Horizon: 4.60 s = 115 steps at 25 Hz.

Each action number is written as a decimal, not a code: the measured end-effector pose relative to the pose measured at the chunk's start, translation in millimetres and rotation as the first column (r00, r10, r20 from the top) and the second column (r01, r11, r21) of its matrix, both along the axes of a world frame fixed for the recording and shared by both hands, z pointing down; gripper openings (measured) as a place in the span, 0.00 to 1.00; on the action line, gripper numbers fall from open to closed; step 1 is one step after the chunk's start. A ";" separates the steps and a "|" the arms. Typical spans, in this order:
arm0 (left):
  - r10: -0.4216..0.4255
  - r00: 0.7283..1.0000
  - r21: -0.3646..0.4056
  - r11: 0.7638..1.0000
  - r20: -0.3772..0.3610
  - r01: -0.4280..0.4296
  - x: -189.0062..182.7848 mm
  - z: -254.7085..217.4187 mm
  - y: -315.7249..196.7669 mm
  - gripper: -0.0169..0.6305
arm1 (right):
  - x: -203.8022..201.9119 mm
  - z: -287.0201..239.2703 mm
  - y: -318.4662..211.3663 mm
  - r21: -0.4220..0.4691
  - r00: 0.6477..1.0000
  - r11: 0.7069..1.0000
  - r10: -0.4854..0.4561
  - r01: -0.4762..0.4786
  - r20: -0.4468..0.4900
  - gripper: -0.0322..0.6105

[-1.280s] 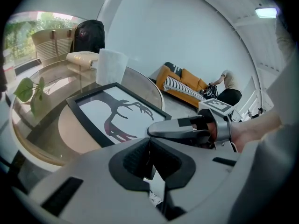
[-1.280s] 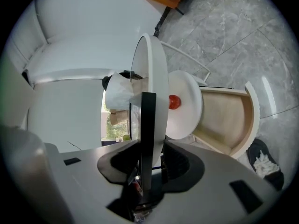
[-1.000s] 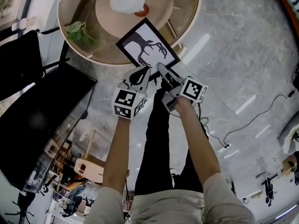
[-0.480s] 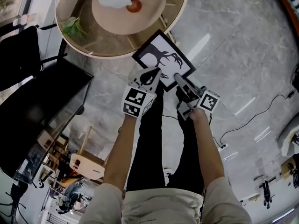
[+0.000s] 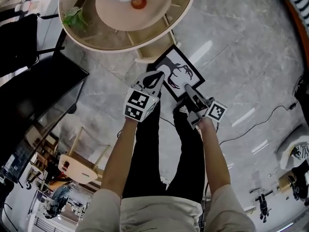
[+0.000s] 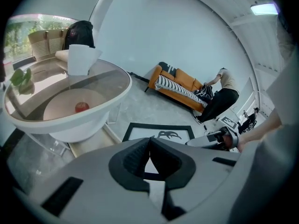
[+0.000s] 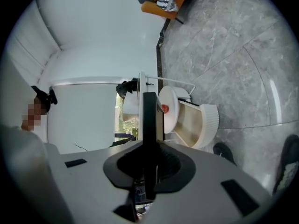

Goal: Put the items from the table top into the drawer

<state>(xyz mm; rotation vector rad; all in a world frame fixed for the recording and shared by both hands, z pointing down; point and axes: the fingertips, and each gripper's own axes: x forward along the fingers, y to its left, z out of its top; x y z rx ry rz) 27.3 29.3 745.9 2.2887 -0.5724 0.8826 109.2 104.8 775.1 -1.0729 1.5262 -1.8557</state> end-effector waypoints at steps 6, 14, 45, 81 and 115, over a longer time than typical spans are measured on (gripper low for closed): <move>-0.046 0.998 -0.016 0.999 0.031 0.047 -26.7 29.7 15.2 0.06 | -7.3 58.4 -14.5 -0.099 0.992 0.988 0.120 -0.115 0.040 0.16; -0.083 0.996 0.009 0.997 0.043 0.083 -71.4 117.6 -5.4 0.06 | -65.4 171.5 -84.8 -0.154 0.986 0.975 0.166 -0.158 0.035 0.16; -0.381 0.924 0.054 0.923 -0.025 0.382 -149.0 154.0 -14.5 0.06 | -137.6 276.8 -144.2 -0.523 0.975 0.852 -0.094 -0.027 -0.203 0.46; -0.475 0.880 -0.015 0.880 0.009 0.475 -120.5 -120.7 22.7 0.06 | -95.1 -130.4 -70.5 -0.156 0.223 0.777 -0.357 0.610 -0.907 0.20; -0.540 0.842 0.090 0.839 0.012 0.537 -236.2 -150.5 -168.1 0.06 | -220.4 -173.9 -258.7 -0.039 0.303 0.749 -0.314 0.662 -0.900 0.10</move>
